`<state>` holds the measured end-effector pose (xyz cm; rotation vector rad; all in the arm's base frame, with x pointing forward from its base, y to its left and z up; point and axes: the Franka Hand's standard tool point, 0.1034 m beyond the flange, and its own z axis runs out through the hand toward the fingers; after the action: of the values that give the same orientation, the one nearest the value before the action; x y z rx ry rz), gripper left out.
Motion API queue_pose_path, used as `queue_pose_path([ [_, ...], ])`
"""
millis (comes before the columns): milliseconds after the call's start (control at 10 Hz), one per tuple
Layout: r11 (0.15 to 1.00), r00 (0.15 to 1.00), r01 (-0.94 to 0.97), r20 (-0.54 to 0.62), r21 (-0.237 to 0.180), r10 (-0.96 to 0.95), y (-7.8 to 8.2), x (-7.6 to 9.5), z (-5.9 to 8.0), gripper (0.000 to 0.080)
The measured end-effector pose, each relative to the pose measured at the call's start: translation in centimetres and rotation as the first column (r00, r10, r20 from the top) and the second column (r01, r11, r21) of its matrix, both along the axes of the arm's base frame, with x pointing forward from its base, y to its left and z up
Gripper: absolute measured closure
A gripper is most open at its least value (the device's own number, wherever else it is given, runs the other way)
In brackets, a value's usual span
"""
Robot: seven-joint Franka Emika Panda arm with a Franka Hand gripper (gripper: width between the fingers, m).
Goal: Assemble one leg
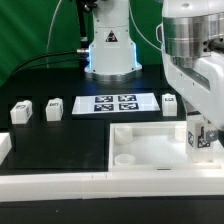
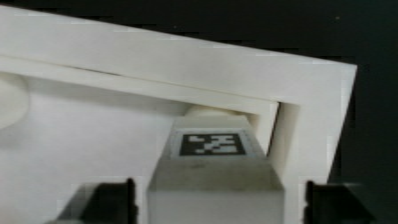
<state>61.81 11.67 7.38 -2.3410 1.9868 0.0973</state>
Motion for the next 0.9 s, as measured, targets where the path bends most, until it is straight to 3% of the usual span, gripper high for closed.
queue_pose_path([
  [100, 0.998, 0.998, -0.056, 0.005, 0.0, 0.056, 0.0, 0.0, 0.0, 0.0221],
  [200, 0.998, 0.998, -0.061, 0.006, 0.001, 0.061, 0.05, -0.01, 0.0, 0.0221],
  [300, 0.995, 0.995, -0.103, 0.009, -0.001, 0.103, 0.05, -0.03, -0.04, 0.0165],
  [500, 0.934, 0.934, -0.356, 0.023, -0.007, 0.356, 0.0, -0.2, -0.27, 0.0154],
  [900, 0.653, 0.652, -0.757, 0.042, -0.035, 0.757, 0.08, -0.14, -0.07, 0.0151],
])
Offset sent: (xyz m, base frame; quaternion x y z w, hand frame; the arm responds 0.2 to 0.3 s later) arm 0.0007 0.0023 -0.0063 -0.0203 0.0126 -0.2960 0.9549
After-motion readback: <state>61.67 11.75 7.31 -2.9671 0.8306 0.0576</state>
